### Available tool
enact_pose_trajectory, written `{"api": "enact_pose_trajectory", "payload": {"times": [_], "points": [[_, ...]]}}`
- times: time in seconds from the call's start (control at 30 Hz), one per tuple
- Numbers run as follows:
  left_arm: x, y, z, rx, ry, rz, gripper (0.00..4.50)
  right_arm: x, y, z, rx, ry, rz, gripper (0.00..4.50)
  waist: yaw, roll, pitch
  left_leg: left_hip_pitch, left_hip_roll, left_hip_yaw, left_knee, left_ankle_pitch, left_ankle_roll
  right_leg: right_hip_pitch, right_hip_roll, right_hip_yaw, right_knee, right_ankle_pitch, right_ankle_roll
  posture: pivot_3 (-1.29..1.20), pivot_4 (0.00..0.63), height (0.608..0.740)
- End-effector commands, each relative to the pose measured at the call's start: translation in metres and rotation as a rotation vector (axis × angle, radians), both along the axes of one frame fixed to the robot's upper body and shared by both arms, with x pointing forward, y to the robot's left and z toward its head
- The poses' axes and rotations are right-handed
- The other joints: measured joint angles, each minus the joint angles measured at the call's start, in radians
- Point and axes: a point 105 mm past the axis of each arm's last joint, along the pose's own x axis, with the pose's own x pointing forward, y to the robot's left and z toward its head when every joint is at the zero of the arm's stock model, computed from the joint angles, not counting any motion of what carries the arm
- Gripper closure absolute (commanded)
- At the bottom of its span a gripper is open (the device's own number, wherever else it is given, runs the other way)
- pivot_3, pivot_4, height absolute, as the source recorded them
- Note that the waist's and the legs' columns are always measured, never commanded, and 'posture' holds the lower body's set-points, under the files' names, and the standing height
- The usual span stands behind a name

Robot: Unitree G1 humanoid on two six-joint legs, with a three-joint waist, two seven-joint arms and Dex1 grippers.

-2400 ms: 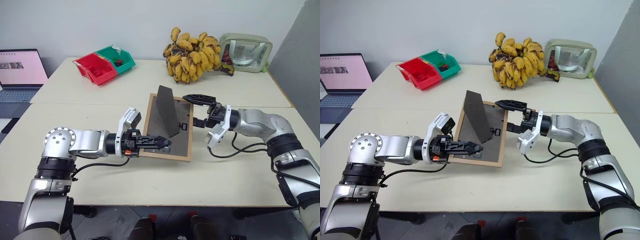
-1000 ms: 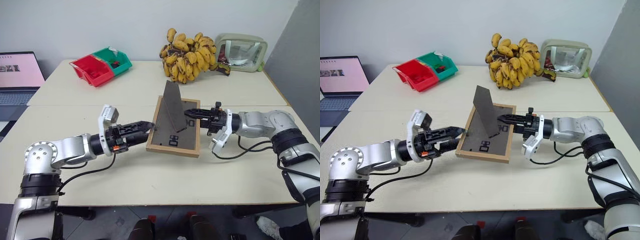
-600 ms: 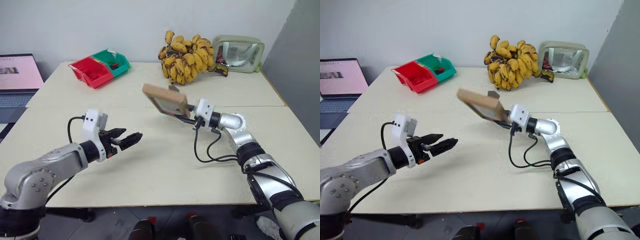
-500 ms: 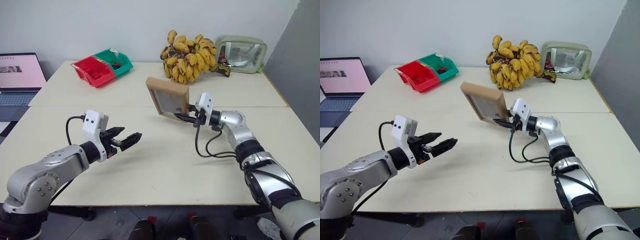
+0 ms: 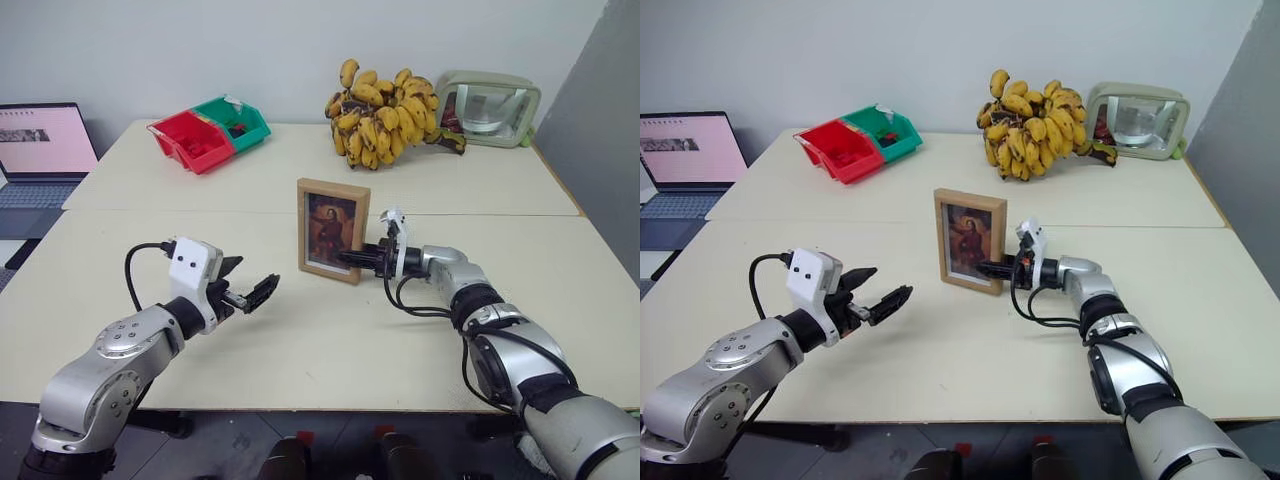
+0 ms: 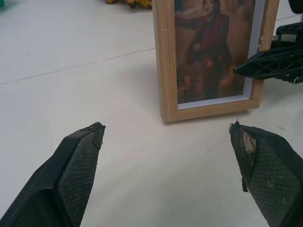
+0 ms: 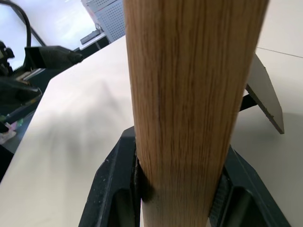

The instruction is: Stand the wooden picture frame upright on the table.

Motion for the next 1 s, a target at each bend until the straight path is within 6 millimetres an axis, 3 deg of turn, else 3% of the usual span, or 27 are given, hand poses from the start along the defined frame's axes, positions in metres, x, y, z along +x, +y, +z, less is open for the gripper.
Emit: {"api": "enact_pose_trajectory", "payload": {"times": [0.03, 0.1, 0.17, 0.2, 0.47, 0.53, 0.6, 0.7, 0.73, 0.83, 1.0], "points": [[0.004, -0.001, 0.013, 0.011, -0.051, -0.013, 0.00, -0.001, -0.010, -0.007, -0.050, -0.021, -0.004, 3.22, 0.001, 0.000, 0.000, 0.000, 0.000, 0.000, 0.000, 0.000, 0.000, 0.000, 0.000, 0.000, 0.000, 0.000, 0.000, 0.00, 0.150, 0.740], [0.007, -0.001, 0.013, 0.010, -0.051, -0.017, 0.00, -0.002, -0.013, -0.011, -0.068, -0.025, -0.005, 3.22, 0.003, 0.000, 0.000, 0.000, 0.000, -0.001, 0.000, 0.000, 0.000, 0.001, 0.000, -0.001, 0.000, 0.000, 0.000, 0.00, 0.150, 0.740], [0.010, -0.003, 0.014, 0.012, -0.054, -0.027, 0.00, -0.003, -0.016, -0.013, -0.077, -0.029, -0.008, 2.49, 0.005, 0.000, 0.000, 0.000, 0.000, -0.001, 0.000, 0.000, 0.000, 0.001, 0.000, -0.001, 0.000, 0.000, 0.000, 0.00, 0.150, 0.740], [0.012, -0.004, 0.015, 0.012, -0.056, -0.034, 0.00, -0.003, -0.018, -0.015, -0.083, -0.030, -0.009, 2.45, 0.006, 0.000, 0.000, 0.000, 0.000, -0.001, 0.001, 0.000, 0.000, 0.001, 0.000, -0.001, 0.000, 0.000, 0.000, 0.00, 0.150, 0.740], [0.020, -0.008, 0.016, 0.030, -0.058, -0.086, 0.00, -0.012, -0.045, -0.024, -0.153, -0.068, -0.010, 0.42, -0.001, 0.000, 0.000, 0.000, 0.001, -0.001, 0.000, 0.000, 0.000, 0.001, 0.001, 0.000, 0.000, 0.000, 0.000, 0.00, 0.150, 0.740], [0.022, -0.004, 0.018, 0.032, -0.054, -0.090, 0.00, -0.016, -0.067, -0.026, -0.221, -0.113, -0.035, 0.03, -0.001, 0.000, 0.000, 0.000, 0.001, -0.001, 0.000, 0.000, 0.000, 0.001, 0.001, 0.000, 0.000, 0.000, 0.000, 0.00, 0.150, 0.740], [0.023, 0.003, 0.023, 0.030, -0.035, -0.106, 0.00, -0.019, -0.100, -0.023, -0.327, -0.186, -0.101, 0.01, 0.004, 0.000, 0.000, 0.000, 0.000, -0.001, 0.000, 0.000, 0.000, 0.001, 0.001, -0.001, 0.000, 0.000, 0.000, 0.00, 0.150, 0.740], [0.021, 0.016, 0.026, 0.060, 0.007, -0.134, 0.00, -0.028, -0.125, -0.001, -0.371, -0.242, -0.150, 0.01, 0.018, 0.000, 0.000, -0.001, -0.001, -0.001, 0.001, 0.000, 0.000, 0.001, 0.000, -0.001, -0.001, 0.000, 0.000, 0.00, 0.150, 0.740], [0.021, 0.021, 0.029, 0.062, 0.023, -0.154, 0.00, -0.032, -0.127, 0.017, -0.358, -0.260, -0.155, 0.01, 0.018, 0.001, 0.001, -0.001, -0.001, -0.001, 0.001, 0.000, 0.000, 0.001, 0.000, -0.001, -0.001, 0.000, 0.001, 0.00, 0.150, 0.740], [0.023, 0.035, 0.043, 0.074, 0.052, -0.199, 0.00, -0.051, -0.120, 0.060, -0.328, -0.287, -0.138, 0.01, 0.006, 0.003, 0.002, -0.001, 0.000, -0.001, 0.001, 0.000, 0.000, 0.000, 0.000, 0.000, 0.000, 0.000, 0.000, 0.00, 0.150, 0.740], [0.043, 0.055, 0.072, 0.109, 0.018, -0.202, 0.00, -0.067, -0.102, 0.091, -0.297, -0.269, -0.149, 0.01, -0.005, 0.003, 0.002, 0.000, 0.001, -0.002, 0.000, 0.000, 0.000, 0.000, 0.007, -0.001, -0.001, -0.001, -0.001, 0.00, 0.150, 0.740]]}}
